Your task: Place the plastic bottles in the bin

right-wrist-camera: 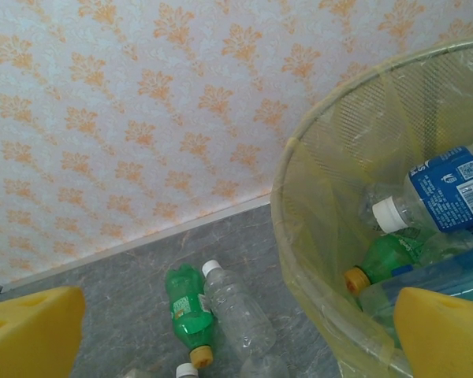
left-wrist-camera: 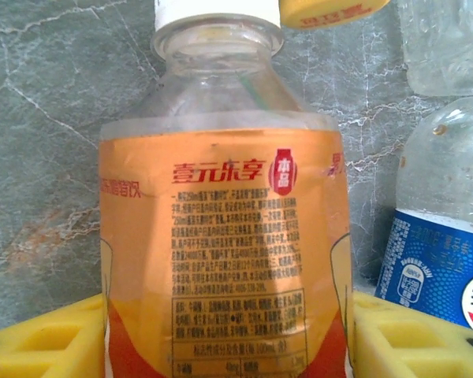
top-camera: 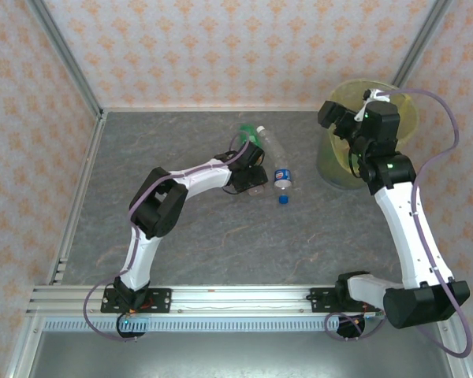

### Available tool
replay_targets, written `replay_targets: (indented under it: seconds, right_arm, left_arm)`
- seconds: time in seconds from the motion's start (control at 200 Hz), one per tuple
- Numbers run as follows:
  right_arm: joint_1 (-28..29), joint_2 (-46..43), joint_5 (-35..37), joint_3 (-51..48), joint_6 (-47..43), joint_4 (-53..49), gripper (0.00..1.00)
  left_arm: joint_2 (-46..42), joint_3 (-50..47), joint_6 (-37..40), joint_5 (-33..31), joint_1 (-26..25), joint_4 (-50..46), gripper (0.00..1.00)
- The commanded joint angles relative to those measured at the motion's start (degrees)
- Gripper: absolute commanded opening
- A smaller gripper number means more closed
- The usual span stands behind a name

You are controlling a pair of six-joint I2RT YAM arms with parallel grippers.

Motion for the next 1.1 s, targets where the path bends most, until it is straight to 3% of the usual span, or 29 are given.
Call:
replay_targets:
  seconds: [0.0,0.205,0.385,0.536,0.791,1.096]
  right_arm:
    - [-1.04,-0.61,-3.66,-1.47,2.62,2.28,1.00]
    - [-1.33,-0.59,-8.95,-1.88,4.66,3.78,1.00]
    - [-1.32,-0.39,-15.68,-1.68,7.30,4.64,0.88]
    - [-0.83,1.82,-21.50,0.13,8.12,2.85,0.85]
    - [1.68,4.68,-32.12,0.70,9.81,3.00,0.73]
    - [5.86,9.43,-35.04,5.21,8.65,0.72,0.63]
  left_arm:
    - [-4.53,-3.39,0.87,-1.39,-0.31,2.19,0.56]
    - [-11.14,-7.54,4.33,-3.76,-1.72,6.43,0.56]
    - [-16.26,-8.13,10.21,-7.35,-4.30,8.31,0.56]
    - [-21.43,-10.90,15.86,-8.87,-5.73,14.30,0.56]
    - [-28.33,-14.13,28.11,-7.77,-7.18,22.02,0.57]
    - [-33.02,-15.36,36.17,-9.51,-9.10,22.70,0.57]
